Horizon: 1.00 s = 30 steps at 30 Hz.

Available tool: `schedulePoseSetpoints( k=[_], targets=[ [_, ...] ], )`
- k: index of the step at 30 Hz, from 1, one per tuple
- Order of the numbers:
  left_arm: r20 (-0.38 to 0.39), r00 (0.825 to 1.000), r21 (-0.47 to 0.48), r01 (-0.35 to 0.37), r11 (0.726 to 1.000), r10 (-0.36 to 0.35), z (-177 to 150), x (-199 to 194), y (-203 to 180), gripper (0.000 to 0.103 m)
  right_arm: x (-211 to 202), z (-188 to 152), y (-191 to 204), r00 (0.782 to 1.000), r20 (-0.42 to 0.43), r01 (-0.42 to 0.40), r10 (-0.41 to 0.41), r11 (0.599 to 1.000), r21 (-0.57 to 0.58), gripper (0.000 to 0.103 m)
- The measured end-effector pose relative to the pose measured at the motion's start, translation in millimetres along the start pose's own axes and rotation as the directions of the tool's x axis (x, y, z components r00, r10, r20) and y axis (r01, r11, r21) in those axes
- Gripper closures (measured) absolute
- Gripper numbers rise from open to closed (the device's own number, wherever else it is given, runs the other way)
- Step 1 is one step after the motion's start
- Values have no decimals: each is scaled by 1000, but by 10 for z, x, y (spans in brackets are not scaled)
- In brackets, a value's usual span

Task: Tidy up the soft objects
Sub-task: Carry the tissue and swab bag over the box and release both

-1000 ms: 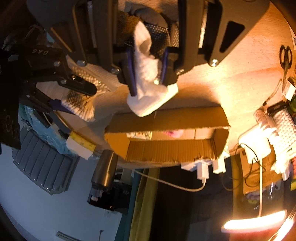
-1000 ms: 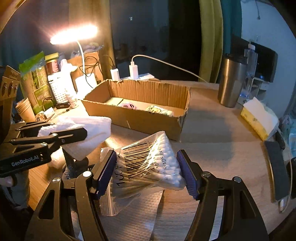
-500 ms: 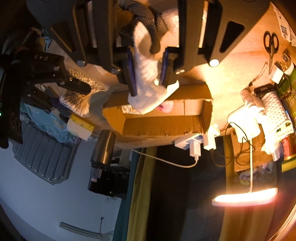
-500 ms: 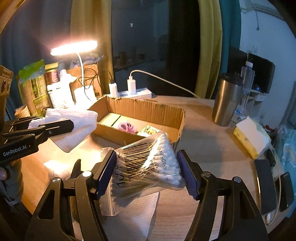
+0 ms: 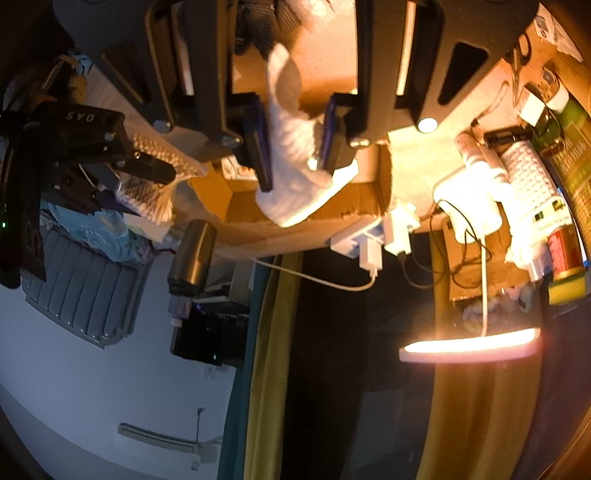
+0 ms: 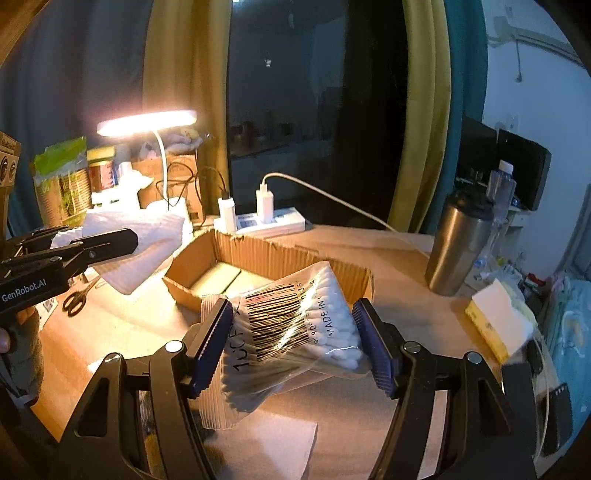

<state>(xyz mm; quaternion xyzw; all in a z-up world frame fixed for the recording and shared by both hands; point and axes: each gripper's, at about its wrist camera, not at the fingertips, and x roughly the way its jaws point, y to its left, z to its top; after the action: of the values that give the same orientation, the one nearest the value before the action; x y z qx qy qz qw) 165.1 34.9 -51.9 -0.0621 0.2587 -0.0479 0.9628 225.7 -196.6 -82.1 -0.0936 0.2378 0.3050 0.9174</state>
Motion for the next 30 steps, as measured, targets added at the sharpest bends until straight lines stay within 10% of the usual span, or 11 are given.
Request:
schedulePoseSetpoints(
  k=[30],
  targets=[
    [10,1000,-43,-26,999,27,207,560,356,79,765,394,18,998,-18,-58,58,998,-14,32]
  ],
)
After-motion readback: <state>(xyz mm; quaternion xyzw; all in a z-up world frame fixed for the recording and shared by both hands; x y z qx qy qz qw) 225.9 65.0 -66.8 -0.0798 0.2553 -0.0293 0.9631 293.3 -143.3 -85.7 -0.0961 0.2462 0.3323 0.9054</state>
